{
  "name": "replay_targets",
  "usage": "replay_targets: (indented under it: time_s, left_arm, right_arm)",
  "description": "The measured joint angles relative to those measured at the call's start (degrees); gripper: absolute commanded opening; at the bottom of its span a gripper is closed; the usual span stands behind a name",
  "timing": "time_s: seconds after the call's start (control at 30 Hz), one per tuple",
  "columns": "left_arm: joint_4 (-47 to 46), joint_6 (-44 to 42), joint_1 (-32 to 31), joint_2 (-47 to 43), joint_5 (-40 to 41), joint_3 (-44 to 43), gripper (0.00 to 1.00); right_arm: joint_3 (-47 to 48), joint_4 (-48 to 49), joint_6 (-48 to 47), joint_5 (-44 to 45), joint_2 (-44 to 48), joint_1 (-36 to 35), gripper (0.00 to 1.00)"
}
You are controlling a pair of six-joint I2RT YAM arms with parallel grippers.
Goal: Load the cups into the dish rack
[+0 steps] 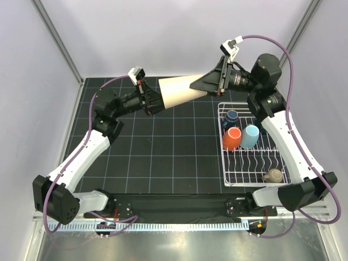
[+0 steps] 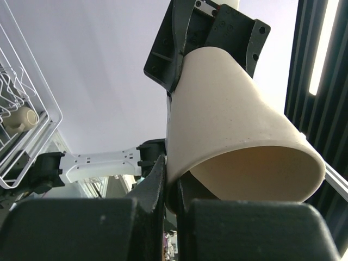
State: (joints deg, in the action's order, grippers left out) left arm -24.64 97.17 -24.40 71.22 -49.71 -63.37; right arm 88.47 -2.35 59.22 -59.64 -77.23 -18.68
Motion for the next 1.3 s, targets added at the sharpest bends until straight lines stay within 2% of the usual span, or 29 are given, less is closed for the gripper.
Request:
replay_targets:
  time_s: [0.03, 0.13, 0.2, 0.23, 0.33, 0.37, 0.43, 0.57, 0.77, 0.87, 0.97, 1.13, 1.3]
  left_arm:
    - [-0.04, 0.00, 0.00, 0.13, -0.04, 0.00, 0.24]
    - [-0.39, 0.24, -0.07, 0.28, 0.24, 0.31, 0.66]
    - [-0.59, 0.52, -0.07, 0.26, 0.26, 0.87, 0.73]
    - [-0.57, 0.83, -0.07, 0.26, 0.33, 1.36, 0.80]
    - [0.13, 0.94, 0.20, 0.26, 0.44, 2.84, 0.85]
    - [1.16, 0.63, 0.37, 0.26, 0.44, 3.08, 0.93]
    - [4.33, -0.90, 0.96, 0.20, 0.66, 3.17, 0.94]
    - [18.29, -9.18, 3.04, -0.70, 1.11, 2.60, 0.95]
    - [42.66, -23.96, 5.84, -1.57, 4.07, -0.22, 0.96]
    - [55.10, -31.74, 6.38, -1.44, 7.28, -2.99, 0.95]
    - [62.71, -37.48, 6.43, -1.44, 9.92, -6.01, 0.95]
    - [68.15, -42.56, 6.40, -1.44, 12.07, -7.93, 0.95]
    - [71.93, -45.97, 5.90, -1.44, 14.08, -9.70, 0.95]
  right_arm:
    - [-0.04, 0.07, -0.07, 0.00, 0.00, 0.00, 0.04]
    - [-0.09, -1.27, -1.18, 0.26, 0.00, 0.04, 0.04]
    - [-0.04, -3.39, -2.62, 0.74, 0.00, 0.04, 0.04]
    - [-0.04, -4.52, -3.43, 1.07, 0.00, 0.04, 0.04]
    - [0.17, -9.14, -5.92, 2.69, 0.00, 0.90, 0.04]
    - [0.46, -11.45, -7.26, 3.52, 0.00, 1.55, 0.04]
    - [1.90, -18.21, -10.27, 5.49, 0.02, 3.82, 0.04]
    - [6.71, -33.90, -18.01, 13.57, 0.24, 10.12, 0.04]
    - [16.02, -61.05, -29.86, 38.45, -1.16, 18.58, 0.04]
    - [16.28, -67.54, -32.26, 50.38, -1.18, 22.21, 0.04]
    - [14.95, -71.01, -33.53, 62.38, -0.94, 25.24, 0.04]
    - [8.92, -74.01, -33.62, 76.41, 0.26, 29.35, 0.04]
    - [3.08, -74.34, -33.55, 83.12, 0.35, 30.45, 0.04]
